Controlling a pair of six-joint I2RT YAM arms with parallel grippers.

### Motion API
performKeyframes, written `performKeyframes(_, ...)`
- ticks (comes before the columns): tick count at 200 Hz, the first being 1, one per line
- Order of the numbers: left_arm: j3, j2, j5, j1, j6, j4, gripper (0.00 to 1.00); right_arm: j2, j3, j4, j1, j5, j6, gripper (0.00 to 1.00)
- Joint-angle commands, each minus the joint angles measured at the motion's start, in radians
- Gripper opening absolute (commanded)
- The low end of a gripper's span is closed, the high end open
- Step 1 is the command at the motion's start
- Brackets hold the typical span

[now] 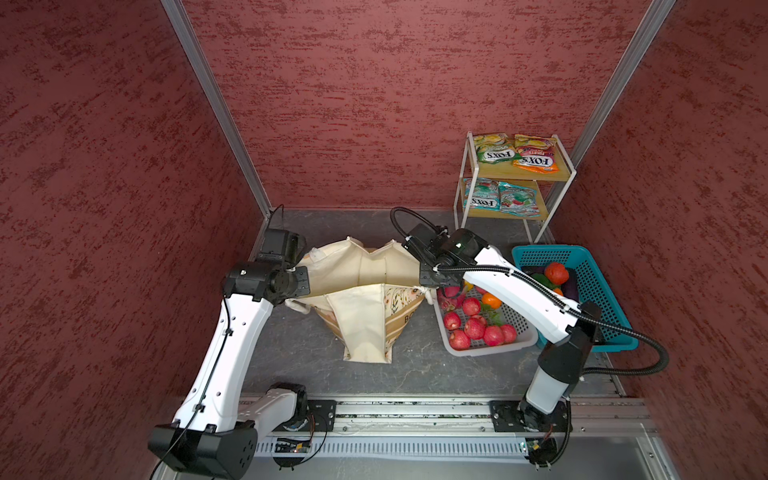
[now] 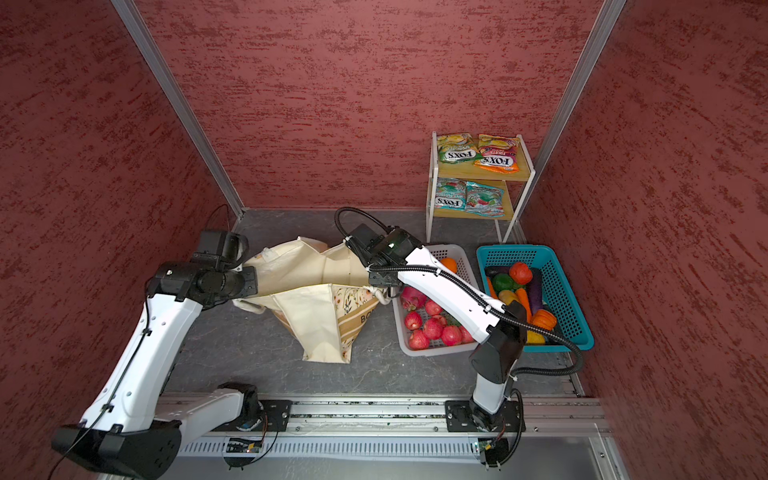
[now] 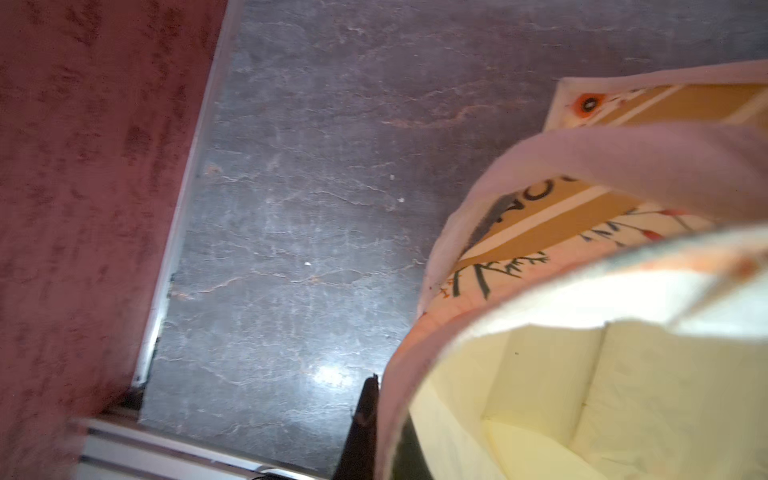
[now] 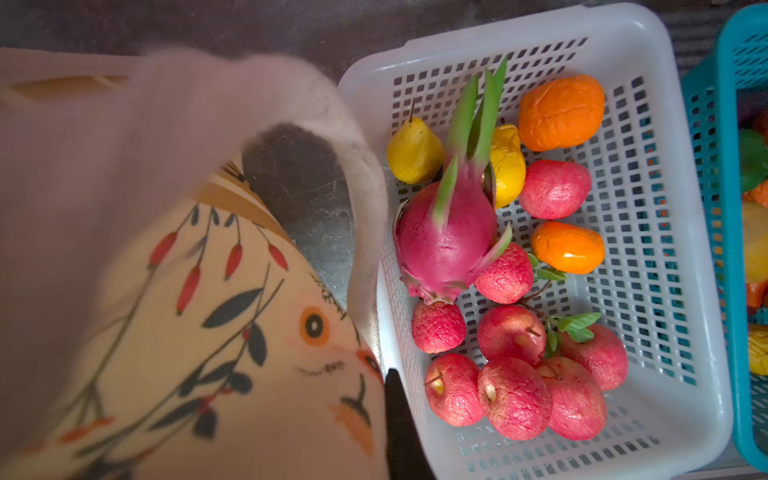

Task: Place the food into the grocery bag and tie it
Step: 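Pull the bag open with the left gripper while the right releases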

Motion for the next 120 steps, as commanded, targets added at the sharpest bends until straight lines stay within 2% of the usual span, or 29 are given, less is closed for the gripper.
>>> performKeyframes(1,-0.024,-0.052,0.174,0.022,0.022,0.019,0.0,-0.03,-0.014,0.005,-0.02,-0.016,-0.078,0.06)
performKeyframes(39,-0.066,-0.069,0.305,0.022,-0.015,0.054,0.0,-0.002,-0.021,0.097,-0.015,-0.092,-0.122,0.09)
performKeyframes(67,-0.096,-0.085,0.352,0.022,-0.033,0.081,0.0,0.003,-0.045,0.152,-0.015,-0.131,-0.135,0.21)
performKeyframes(75,-0.1,-0.089,0.362,0.022,-0.037,0.087,0.0,0.001,-0.053,0.166,-0.015,-0.142,-0.139,0.28)
performKeyframes(97,-0.115,-0.108,0.394,0.027,-0.044,0.104,0.04,-0.012,-0.075,0.199,-0.014,-0.164,-0.14,0.4)
performKeyframes(120,-0.124,-0.125,0.424,0.043,-0.046,0.115,0.11,-0.032,-0.093,0.222,-0.012,-0.168,-0.136,0.47)
